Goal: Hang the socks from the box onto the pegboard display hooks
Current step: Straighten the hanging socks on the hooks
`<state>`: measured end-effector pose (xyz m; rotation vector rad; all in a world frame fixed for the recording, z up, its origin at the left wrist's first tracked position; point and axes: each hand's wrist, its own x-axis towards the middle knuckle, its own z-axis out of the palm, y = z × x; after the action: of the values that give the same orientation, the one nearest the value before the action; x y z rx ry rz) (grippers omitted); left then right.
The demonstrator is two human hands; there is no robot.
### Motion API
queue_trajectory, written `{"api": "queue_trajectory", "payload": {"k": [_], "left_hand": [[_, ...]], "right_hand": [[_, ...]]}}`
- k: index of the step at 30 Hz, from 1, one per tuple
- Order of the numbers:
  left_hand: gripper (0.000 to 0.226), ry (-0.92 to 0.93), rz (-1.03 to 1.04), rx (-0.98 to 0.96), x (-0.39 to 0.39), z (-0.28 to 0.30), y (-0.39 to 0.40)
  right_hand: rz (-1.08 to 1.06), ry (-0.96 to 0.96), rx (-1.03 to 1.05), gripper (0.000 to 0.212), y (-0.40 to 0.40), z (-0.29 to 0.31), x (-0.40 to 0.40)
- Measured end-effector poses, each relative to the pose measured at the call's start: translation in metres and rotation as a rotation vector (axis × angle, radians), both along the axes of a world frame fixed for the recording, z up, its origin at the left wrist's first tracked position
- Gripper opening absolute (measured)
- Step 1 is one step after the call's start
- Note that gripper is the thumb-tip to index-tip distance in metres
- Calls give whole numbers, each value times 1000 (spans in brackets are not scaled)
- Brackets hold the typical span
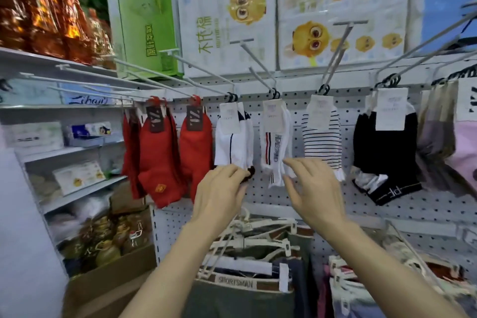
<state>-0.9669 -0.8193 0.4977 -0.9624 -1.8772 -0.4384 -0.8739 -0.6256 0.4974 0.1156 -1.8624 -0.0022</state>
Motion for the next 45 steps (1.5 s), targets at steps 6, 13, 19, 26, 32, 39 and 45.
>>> {"api": "queue_trajectory", "payload": {"k": [6, 13, 19, 26, 32, 39, 45], "left_hand": [[19, -47, 39, 109, -27, -1, -61], [23, -110, 66, 522, -108, 23, -153], [64, -587, -12, 549, -240, 60, -232], [49, -953, -597, 461, -306, 105, -228], [24, -1059, -816, 633, -317, 108, -216], [24, -985, -901, 618, -281, 119, -247], [31, -942, -939, 604, -258, 121, -268]], "right_hand": [[52, -20, 9, 26, -52, -16, -25], [98, -48, -16, 21, -132, -4, -99], [95, -137, -169, 37, -204, 5, -175], [107, -206, -410, 53, -239, 28, -217], [185, -225, -519, 59, -248, 47, -232], [351, -310, -789, 89, -244, 77, -261], [645, -353, -1015, 86, -240, 89, -283]]}}
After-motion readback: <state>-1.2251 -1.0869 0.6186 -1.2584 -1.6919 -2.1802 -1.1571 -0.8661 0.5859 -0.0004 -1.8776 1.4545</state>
